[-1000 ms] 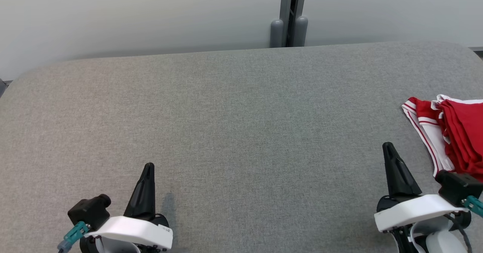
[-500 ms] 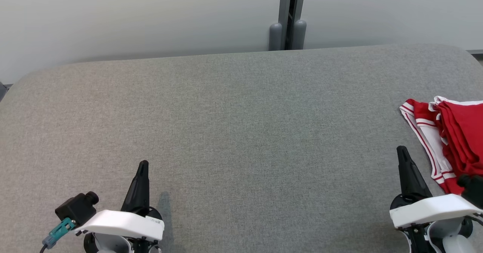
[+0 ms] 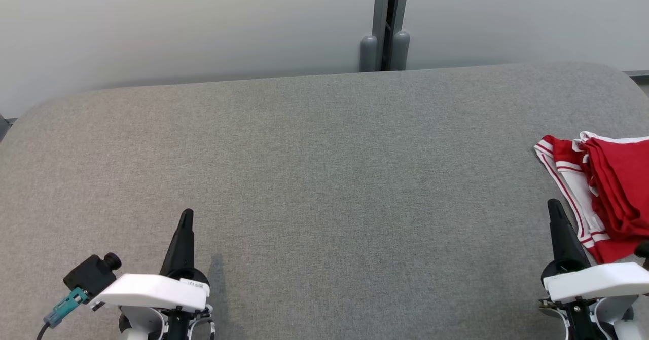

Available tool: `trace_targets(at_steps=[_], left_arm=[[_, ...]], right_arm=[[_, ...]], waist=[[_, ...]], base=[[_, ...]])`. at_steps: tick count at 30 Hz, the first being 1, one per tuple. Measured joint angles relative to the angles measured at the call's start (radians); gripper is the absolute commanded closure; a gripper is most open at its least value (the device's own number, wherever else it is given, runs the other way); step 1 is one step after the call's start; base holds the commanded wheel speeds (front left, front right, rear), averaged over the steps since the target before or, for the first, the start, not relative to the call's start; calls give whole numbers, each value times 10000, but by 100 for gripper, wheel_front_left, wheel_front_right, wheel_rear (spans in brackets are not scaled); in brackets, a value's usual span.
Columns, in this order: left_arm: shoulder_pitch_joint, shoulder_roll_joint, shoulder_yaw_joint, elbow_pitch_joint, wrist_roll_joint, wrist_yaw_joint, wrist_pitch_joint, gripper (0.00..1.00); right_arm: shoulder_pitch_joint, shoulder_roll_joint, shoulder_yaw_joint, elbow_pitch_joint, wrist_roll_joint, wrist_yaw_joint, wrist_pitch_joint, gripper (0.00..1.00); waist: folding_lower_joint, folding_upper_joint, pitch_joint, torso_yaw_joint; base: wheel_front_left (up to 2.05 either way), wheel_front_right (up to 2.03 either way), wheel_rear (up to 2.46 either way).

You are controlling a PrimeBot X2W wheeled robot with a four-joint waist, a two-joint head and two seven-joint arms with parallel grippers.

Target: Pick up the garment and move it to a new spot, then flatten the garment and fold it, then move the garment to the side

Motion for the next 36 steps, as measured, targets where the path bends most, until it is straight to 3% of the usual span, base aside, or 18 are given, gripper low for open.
trace_targets(at_steps=[36], left_arm=[[-496, 59, 380, 316, -3492, -318, 848, 100]], right_arm=[[249, -190, -694, -151, 4178, 0, 913, 100]], waist=[[0, 0, -293, -79]], base=[[0, 0, 0]])
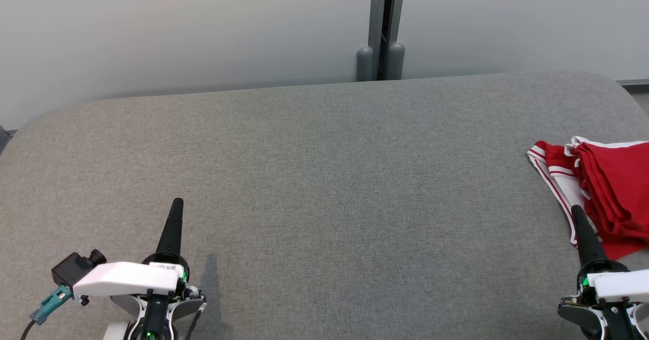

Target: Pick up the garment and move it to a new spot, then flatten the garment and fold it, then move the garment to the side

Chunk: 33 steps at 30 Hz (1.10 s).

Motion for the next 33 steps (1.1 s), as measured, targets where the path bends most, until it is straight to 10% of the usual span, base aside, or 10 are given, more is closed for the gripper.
trace_targets(at_steps=[33], left_arm=[[-322, 23, 313, 186, -2364, -221, 621, 100]], right_arm=[[106, -121, -451, -88, 2821, 0, 614, 100]], waist=[[0, 0, -267, -71]], base=[[0, 0, 0]])
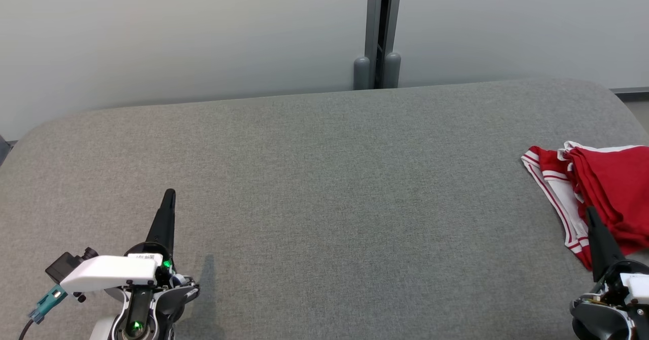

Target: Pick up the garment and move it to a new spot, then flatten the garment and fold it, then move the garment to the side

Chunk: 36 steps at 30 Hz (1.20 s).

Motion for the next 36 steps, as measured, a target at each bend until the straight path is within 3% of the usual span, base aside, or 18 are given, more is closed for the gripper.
trace_targets(at_steps=[12, 36], left_arm=[[-92, 0, 107, 58, -706, -63, 190, 100], [-95, -33, 159, 61, -723, -75, 234, 100]], right_arm=[[50, -40, -157, -21, 886, 0, 176, 100], [86, -42, -167, -25, 895, -2, 182, 100]], waist=[[0, 0, -95, -26], [0, 0, -95, -26]], base=[[0, 0, 0], [0, 0, 0]])
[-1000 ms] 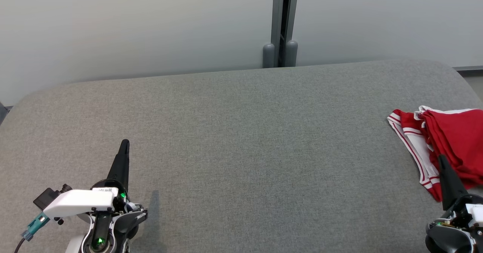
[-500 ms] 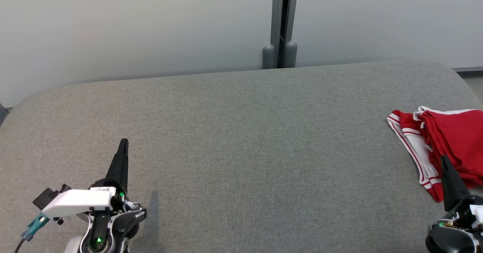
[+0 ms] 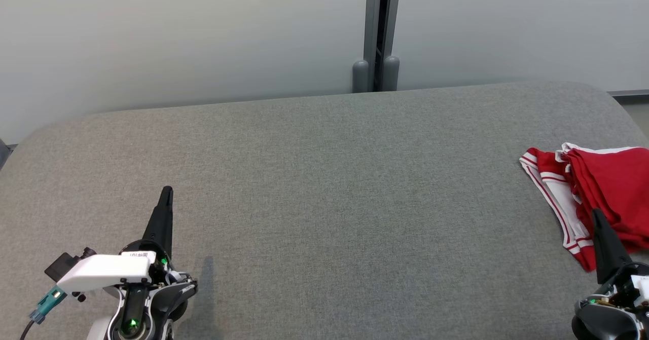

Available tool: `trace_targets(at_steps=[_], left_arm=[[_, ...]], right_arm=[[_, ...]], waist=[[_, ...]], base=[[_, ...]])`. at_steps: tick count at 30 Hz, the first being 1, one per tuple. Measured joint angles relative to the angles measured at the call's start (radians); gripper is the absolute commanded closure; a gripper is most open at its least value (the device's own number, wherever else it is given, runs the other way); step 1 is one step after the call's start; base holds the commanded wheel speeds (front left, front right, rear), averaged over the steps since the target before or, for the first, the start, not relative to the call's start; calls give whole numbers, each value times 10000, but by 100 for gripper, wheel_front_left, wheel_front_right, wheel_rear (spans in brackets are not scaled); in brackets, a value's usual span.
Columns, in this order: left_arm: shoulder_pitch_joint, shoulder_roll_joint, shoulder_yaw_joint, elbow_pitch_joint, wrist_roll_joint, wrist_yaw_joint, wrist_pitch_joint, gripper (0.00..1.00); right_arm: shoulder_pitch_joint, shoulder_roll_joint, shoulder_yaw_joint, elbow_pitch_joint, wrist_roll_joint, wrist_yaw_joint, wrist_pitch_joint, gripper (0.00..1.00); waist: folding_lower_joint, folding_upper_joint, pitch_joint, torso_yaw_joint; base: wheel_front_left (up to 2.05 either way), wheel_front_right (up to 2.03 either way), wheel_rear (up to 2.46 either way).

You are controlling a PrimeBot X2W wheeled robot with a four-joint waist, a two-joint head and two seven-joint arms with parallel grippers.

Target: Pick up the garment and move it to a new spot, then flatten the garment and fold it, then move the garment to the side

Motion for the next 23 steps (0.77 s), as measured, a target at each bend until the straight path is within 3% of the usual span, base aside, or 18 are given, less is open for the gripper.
trace_targets(at_steps=[23], left_arm=[[0, -27, 50, 0, 31, 0, 40, 100]], right_arm=[[0, 0, -6, 0, 0, 0, 4, 100]], waist=[[1, 0, 0, 0]], base=[[0, 0, 0]])
